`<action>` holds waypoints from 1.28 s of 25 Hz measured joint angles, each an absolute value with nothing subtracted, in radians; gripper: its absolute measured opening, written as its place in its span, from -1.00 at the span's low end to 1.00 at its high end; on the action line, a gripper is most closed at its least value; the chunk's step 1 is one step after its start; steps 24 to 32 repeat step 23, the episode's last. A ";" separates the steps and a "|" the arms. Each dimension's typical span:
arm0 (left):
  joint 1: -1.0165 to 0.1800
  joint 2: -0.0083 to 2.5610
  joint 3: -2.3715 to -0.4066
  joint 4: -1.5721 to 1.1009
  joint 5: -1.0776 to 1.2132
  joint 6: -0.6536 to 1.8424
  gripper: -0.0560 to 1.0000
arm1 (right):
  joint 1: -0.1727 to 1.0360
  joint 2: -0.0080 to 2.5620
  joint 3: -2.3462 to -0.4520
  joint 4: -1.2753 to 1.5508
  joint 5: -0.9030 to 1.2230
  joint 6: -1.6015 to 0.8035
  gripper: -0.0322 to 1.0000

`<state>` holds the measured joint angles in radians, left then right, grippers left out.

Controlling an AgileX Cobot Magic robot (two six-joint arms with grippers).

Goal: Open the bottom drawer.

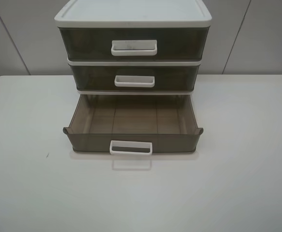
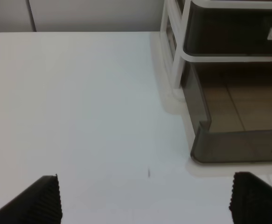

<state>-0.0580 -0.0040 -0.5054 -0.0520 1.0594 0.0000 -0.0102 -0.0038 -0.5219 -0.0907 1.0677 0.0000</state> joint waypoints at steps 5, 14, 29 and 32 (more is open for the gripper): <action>-0.058 -0.004 -0.505 -0.052 1.059 0.000 0.52 | -0.027 -0.004 -0.519 -0.080 1.067 -0.009 0.46; -0.058 -0.004 -0.505 -0.052 1.059 0.000 0.52 | -0.027 -0.004 -0.519 -0.080 1.067 -0.009 0.46; -0.058 -0.004 -0.505 -0.052 1.059 0.000 0.52 | -0.027 -0.004 -0.519 -0.080 1.067 -0.009 0.46; -0.058 -0.004 -0.505 -0.052 1.059 0.000 0.52 | -0.027 -0.004 -0.519 -0.080 1.067 -0.009 0.46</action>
